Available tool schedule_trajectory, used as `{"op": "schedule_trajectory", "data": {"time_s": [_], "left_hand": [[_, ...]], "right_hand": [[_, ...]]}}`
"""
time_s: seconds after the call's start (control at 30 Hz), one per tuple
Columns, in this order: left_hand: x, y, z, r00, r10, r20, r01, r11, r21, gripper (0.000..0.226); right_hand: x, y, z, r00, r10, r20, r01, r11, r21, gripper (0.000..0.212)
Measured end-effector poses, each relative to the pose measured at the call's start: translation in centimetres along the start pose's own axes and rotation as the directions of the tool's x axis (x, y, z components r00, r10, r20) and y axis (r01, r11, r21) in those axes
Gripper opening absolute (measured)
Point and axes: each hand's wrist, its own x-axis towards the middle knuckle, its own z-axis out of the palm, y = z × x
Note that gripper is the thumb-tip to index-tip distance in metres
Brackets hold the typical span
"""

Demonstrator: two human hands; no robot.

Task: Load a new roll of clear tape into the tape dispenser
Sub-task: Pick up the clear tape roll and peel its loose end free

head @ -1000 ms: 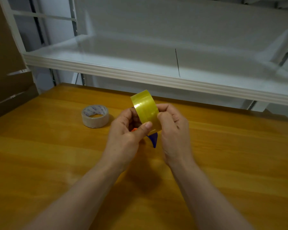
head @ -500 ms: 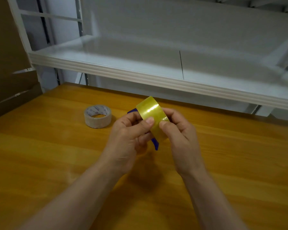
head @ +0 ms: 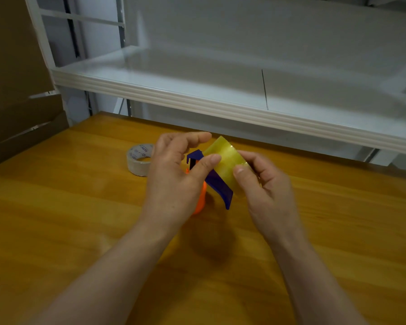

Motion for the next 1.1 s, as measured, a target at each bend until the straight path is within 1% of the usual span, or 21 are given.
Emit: {"op": "schedule_trajectory", "data": {"time_s": [0.1,0.33,0.47,0.57,0.67,0.73,0.87,0.97,1.1], "left_hand": [[-0.1,0.1,0.2,0.997,0.08,-0.005,-0.079,0.993,0.091,0.028],[-0.1,0.1,0.0,0.966,0.255,-0.034,-0.242,0.946,0.217,0.02],[-0.2,0.0,0.0,0.944,0.326,-0.047,-0.3,0.909,0.288,0.018],[-0.2,-0.1,0.1,0.927,0.371,-0.055,-0.338,0.889,0.309,0.017],[-0.1,-0.3,0.1,0.908,0.41,-0.085,-0.357,0.864,0.356,0.015],[-0.1,-0.4,0.1,0.893,0.44,-0.099,-0.364,0.832,0.418,0.015],[-0.1,-0.7,0.4,0.856,0.51,-0.078,-0.391,0.739,0.548,0.009],[0.0,-0.9,0.7,0.859,0.511,-0.037,-0.397,0.71,0.583,0.006],[0.2,-1.3,1.0,0.858,0.513,0.02,-0.417,0.674,0.61,0.011]], "right_hand": [[0.0,0.2,0.1,0.999,-0.034,0.022,0.036,0.996,-0.083,0.027],[-0.1,0.3,0.1,0.991,-0.13,0.028,0.132,0.961,-0.244,0.027],[-0.1,0.3,0.1,0.985,-0.166,0.051,0.174,0.934,-0.313,0.031],[-0.1,0.4,0.2,0.981,-0.181,0.07,0.194,0.909,-0.368,0.032],[-0.2,0.4,0.1,0.976,-0.2,0.085,0.216,0.858,-0.467,0.034],[-0.3,0.3,0.2,0.975,-0.201,0.096,0.222,0.83,-0.512,0.037],[-0.4,0.1,0.2,0.973,-0.195,0.12,0.229,0.815,-0.532,0.039],[-0.4,0.1,0.2,0.967,-0.209,0.144,0.254,0.791,-0.557,0.039],[-0.5,0.1,0.5,0.969,-0.203,0.141,0.247,0.805,-0.539,0.039]]}}
